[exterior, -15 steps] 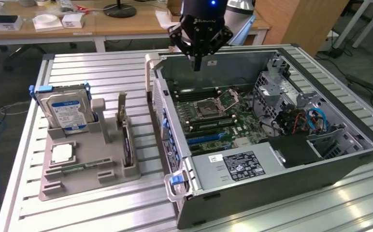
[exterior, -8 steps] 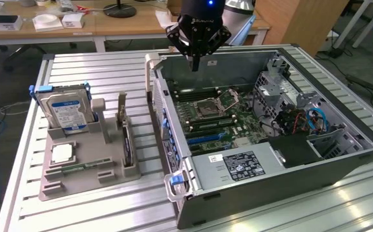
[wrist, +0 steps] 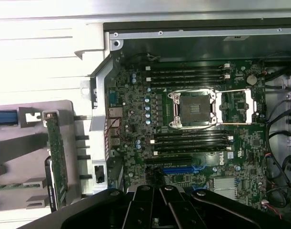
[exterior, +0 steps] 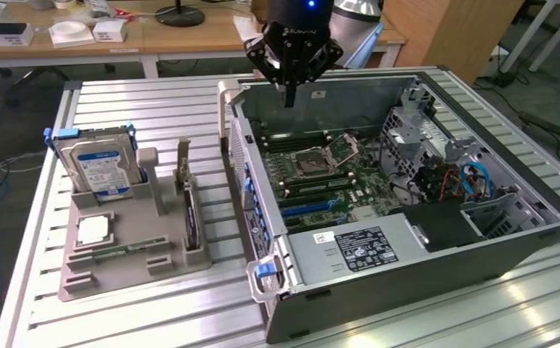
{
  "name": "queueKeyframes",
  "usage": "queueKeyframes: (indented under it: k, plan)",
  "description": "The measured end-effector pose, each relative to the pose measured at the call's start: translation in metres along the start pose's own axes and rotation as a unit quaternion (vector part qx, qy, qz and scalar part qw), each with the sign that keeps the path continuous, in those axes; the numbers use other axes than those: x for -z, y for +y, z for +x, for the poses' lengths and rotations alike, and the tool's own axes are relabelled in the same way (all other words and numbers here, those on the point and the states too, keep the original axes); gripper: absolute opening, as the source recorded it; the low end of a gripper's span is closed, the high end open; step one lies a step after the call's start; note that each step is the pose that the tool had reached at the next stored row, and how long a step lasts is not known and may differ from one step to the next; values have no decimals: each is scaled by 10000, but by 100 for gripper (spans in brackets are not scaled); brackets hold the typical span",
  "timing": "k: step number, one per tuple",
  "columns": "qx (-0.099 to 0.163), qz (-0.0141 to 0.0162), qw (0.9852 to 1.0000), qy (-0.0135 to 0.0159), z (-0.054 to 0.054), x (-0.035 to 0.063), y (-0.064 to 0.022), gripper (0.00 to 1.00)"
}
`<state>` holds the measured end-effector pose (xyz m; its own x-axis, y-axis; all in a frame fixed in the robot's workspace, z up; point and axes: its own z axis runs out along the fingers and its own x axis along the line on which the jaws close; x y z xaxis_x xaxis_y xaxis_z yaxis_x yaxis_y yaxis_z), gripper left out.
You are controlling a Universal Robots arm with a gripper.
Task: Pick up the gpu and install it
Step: 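Reach for the gpu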
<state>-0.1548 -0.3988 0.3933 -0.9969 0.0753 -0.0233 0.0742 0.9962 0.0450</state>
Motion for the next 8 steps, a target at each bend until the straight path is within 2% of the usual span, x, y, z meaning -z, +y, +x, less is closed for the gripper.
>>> queueKeyframes:
  k: [8]
  plan:
    - [0, 0, 10000, 0, 61, 1, -4, 10]
